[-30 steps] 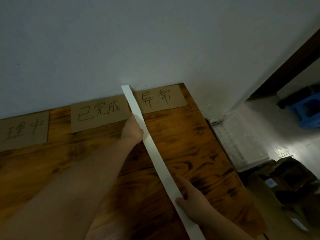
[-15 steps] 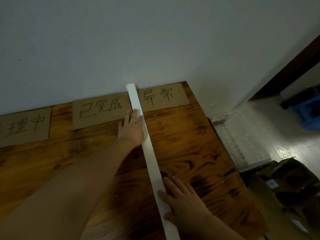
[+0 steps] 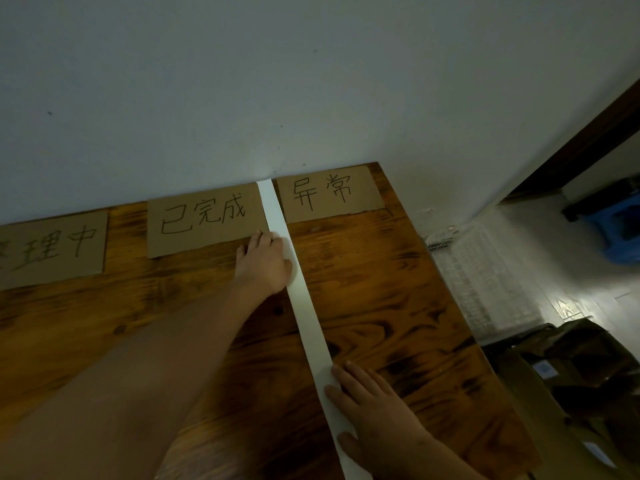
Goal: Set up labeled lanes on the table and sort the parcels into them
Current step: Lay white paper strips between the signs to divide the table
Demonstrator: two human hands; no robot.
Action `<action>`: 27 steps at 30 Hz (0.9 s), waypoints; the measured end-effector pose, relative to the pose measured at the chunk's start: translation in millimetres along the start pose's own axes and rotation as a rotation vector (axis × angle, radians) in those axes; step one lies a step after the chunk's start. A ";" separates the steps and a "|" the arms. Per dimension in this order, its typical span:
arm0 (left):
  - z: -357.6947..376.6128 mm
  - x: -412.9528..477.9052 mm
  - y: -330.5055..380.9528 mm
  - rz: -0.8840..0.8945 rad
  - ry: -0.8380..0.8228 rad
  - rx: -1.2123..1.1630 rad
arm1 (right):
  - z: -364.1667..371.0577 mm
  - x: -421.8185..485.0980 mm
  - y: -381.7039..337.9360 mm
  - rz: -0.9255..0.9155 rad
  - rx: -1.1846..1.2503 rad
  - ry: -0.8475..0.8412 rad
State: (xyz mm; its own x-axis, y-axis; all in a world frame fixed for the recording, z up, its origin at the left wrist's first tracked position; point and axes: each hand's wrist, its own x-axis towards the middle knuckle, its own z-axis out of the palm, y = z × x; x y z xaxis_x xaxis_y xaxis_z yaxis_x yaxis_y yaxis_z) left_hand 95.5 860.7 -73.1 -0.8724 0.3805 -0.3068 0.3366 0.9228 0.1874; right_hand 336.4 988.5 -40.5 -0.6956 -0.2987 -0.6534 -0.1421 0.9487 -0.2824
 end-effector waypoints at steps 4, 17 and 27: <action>-1.2 2.5 1.9 0.020 -0.005 -0.015 | 0.7 -1.6 1.8 0.019 0.023 0.010; -4.9 7.9 6.2 0.049 -0.074 -0.005 | 5.3 -0.6 4.1 0.027 0.012 0.012; -38.5 -31.1 -36.4 -0.088 -0.023 -0.057 | -33.9 -3.1 -12.0 0.060 0.013 0.174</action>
State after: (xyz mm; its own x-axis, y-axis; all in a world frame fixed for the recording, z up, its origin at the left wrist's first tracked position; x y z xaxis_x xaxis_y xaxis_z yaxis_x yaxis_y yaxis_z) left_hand 96.7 813.0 -34.5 -0.8890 0.3004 -0.3457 0.2382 0.9480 0.2113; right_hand 316.3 981.5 -11.3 -0.8140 -0.2183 -0.5383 -0.0886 0.9625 -0.2563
